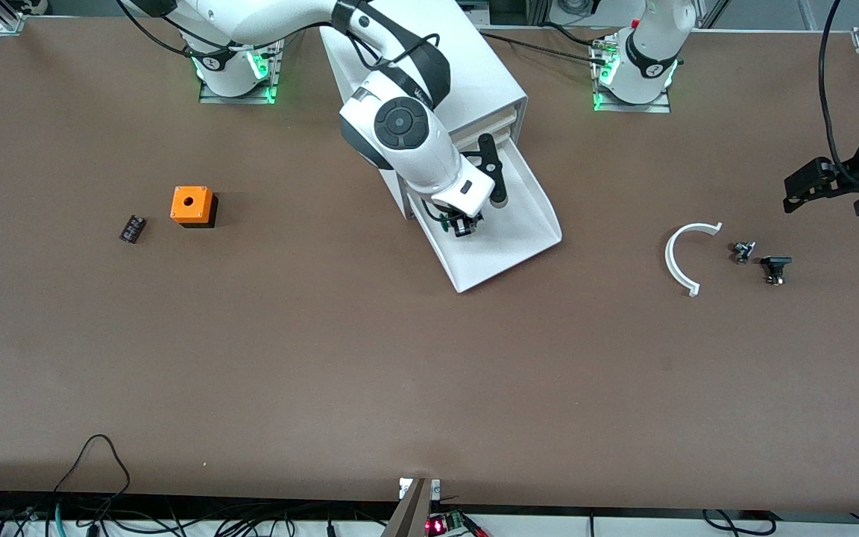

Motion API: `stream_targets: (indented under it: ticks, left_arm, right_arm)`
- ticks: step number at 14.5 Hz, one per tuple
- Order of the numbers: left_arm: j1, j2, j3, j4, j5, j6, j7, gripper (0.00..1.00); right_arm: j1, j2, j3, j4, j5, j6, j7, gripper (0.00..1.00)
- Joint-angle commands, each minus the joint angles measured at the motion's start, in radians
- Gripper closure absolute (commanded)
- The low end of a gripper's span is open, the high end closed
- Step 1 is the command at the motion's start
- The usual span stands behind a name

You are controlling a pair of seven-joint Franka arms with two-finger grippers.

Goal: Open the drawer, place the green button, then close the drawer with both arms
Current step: 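Carry the green button into the open drawer with the right gripper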

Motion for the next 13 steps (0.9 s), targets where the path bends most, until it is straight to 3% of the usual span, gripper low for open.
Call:
stream_targets:
  ticks: [1, 7, 11, 12, 13]
  left_arm:
    - [-0.007, 0.014, 0.003, 0.020, 0.018, -0.004, -0.004, 0.00]
    - [-0.007, 0.015, 0.003, 0.020, 0.016, -0.004, -0.001, 0.00]
    - [-0.007, 0.017, 0.003, 0.020, 0.016, 0.005, -0.001, 0.00]
    - [-0.007, 0.018, 0.003, 0.020, 0.016, 0.017, -0.001, 0.00]
    - [-0.007, 0.021, 0.003, 0.020, 0.016, 0.021, -0.001, 0.00]
  right_arm:
    - [0.049, 0.044, 0.000, 0.035, -0.063, -0.025, -0.044, 0.71]
    - [0.158, 0.104, -0.058, 0.031, -0.085, -0.022, 0.001, 0.71]
    - [0.161, 0.139, -0.060, 0.029, -0.091, -0.009, 0.082, 0.67]
    - [0.166, 0.142, -0.064, 0.029, -0.097, 0.014, 0.109, 0.52]
    - [0.169, 0.145, -0.066, 0.029, -0.099, 0.022, 0.172, 0.01]
